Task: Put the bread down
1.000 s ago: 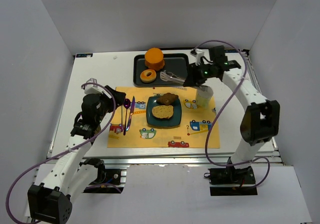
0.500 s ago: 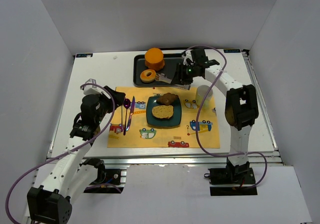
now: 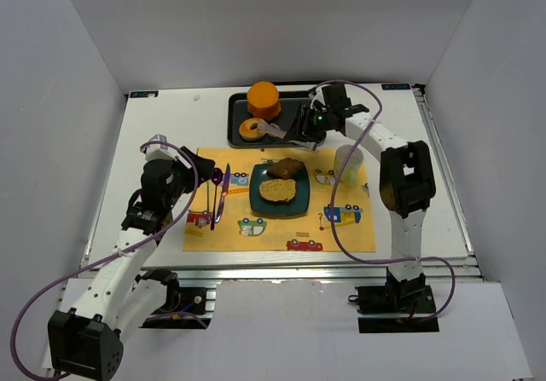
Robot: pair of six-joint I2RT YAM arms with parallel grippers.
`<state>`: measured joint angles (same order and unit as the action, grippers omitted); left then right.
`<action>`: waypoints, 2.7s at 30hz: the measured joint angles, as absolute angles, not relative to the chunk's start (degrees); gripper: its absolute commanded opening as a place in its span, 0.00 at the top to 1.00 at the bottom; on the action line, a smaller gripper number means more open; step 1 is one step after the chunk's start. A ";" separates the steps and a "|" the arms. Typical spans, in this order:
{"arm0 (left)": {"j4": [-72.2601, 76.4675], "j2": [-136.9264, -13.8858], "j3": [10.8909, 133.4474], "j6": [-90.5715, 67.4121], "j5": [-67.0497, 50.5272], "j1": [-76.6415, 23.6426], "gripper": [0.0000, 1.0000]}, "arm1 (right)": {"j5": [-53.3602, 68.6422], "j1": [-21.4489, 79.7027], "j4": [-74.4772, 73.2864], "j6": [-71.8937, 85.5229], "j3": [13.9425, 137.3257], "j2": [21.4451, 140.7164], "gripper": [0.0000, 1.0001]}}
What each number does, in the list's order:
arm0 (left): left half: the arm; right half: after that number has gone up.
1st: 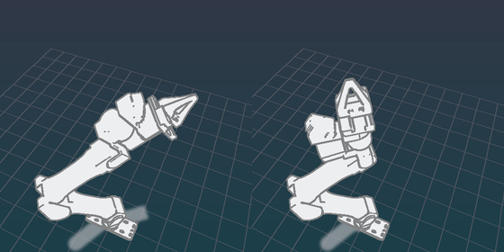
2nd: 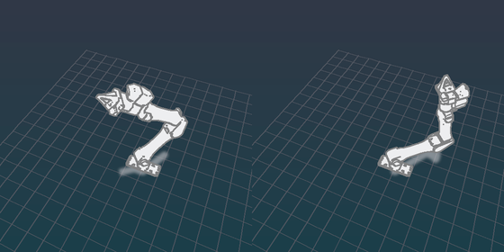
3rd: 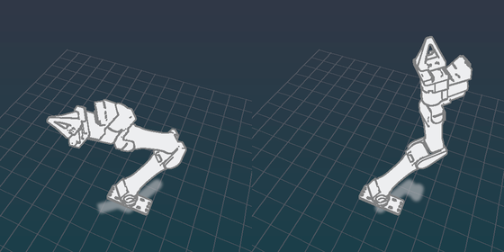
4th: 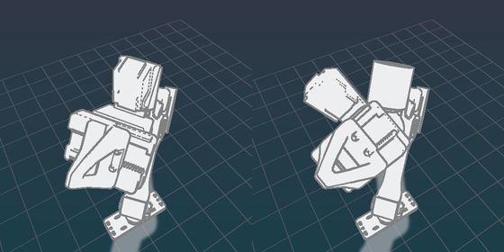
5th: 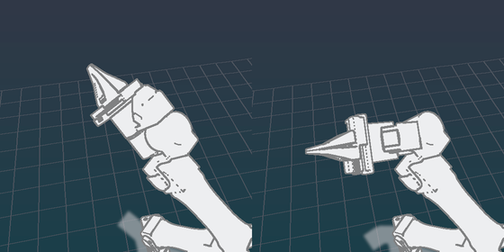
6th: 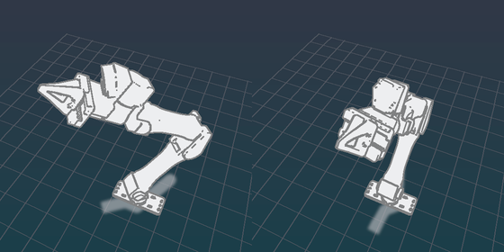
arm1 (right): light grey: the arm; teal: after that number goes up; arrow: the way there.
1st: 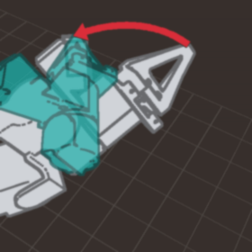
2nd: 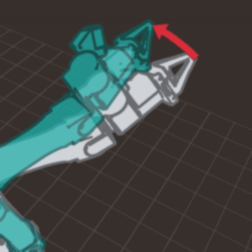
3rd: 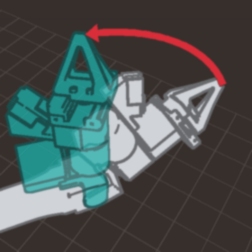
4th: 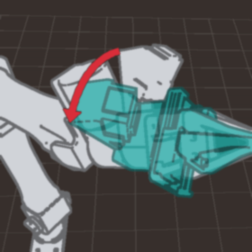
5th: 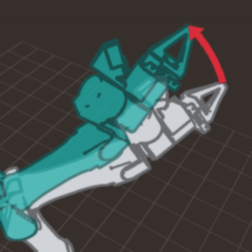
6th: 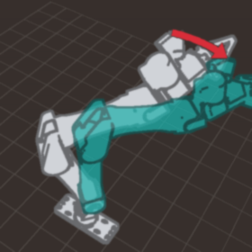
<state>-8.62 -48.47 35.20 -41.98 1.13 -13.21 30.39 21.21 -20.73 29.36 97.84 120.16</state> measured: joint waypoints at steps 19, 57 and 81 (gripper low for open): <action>-9.50 -49.36 36.34 -41.87 1.23 -13.21 0.22 | 34.41 20.99 -16.12 36.67 99.11 124.14 0.87; -7.25 -44.10 32.29 -41.65 0.82 -13.21 0.22 | 46.68 16.58 -37.87 -11.16 55.64 79.18 1.00; -9.76 -37.21 31.29 -42.06 0.91 -13.21 0.22 | 44.16 16.43 -35.94 -11.20 54.57 78.76 0.57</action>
<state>-9.76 -37.21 31.29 -42.06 0.91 -13.21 44.16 16.43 -35.94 -11.20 54.57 78.76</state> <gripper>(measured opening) 0.781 0.398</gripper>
